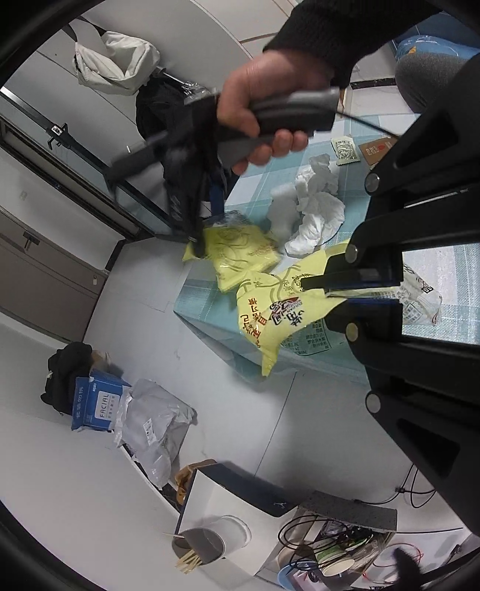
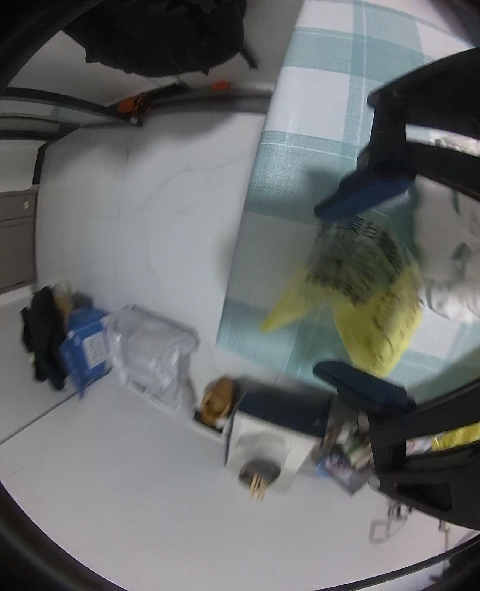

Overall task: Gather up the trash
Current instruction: 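Lift the yellow wrapper with the left gripper while the right gripper grasps another yellow wrapper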

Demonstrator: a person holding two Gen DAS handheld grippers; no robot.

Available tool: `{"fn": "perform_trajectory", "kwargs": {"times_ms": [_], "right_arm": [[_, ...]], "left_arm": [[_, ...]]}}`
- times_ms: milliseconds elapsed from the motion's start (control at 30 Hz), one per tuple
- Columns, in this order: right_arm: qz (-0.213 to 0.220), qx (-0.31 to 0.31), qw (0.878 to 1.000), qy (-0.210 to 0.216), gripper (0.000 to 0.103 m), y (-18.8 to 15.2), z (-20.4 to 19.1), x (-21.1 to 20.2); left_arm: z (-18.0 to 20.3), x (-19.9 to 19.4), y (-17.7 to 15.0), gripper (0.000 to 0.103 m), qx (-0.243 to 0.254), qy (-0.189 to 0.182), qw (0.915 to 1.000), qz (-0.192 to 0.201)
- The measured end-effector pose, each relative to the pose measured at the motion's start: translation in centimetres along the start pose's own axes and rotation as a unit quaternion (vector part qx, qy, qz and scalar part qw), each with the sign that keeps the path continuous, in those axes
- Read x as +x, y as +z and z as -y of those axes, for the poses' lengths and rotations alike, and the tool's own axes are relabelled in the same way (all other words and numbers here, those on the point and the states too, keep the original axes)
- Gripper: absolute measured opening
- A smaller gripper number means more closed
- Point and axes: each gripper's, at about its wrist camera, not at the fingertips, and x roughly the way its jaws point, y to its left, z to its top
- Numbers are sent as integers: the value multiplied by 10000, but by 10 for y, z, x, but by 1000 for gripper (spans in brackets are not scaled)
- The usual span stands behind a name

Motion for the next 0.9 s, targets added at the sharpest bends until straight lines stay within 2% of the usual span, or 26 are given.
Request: {"fn": "perform_trajectory", "kwargs": {"times_ms": [67, 133, 200, 267, 367, 700, 900], "right_arm": [[-190, -61, 9996, -184, 43, -2, -1, 12], [-249, -50, 9994, -252, 34, -3, 1, 17], [-192, 26, 9994, -298, 30, -7, 5, 15], [-153, 36, 9996, -247, 19, -8, 7, 12], [46, -70, 9998, -204, 10, -9, 6, 5], [868, -312, 9957, -10, 4, -32, 14, -58], [1364, -289, 9902, 125, 4, -59, 33, -112]], "left_arm": [[0, 0, 0, 0, 8, -4, 10000, -8], [0, 0, -1, 0, -23, -25, 10000, -32], [1, 1, -1, 0, -25, -28, 10000, -52], [2, -1, -1, 0, -25, -32, 10000, -29], [5, -4, -2, 0, 11, 4, 10000, 36], [10, -15, -1, 0, 22, -21, 9998, 206], [37, -34, 0, 0, 217, -65, 9991, 369]]}}
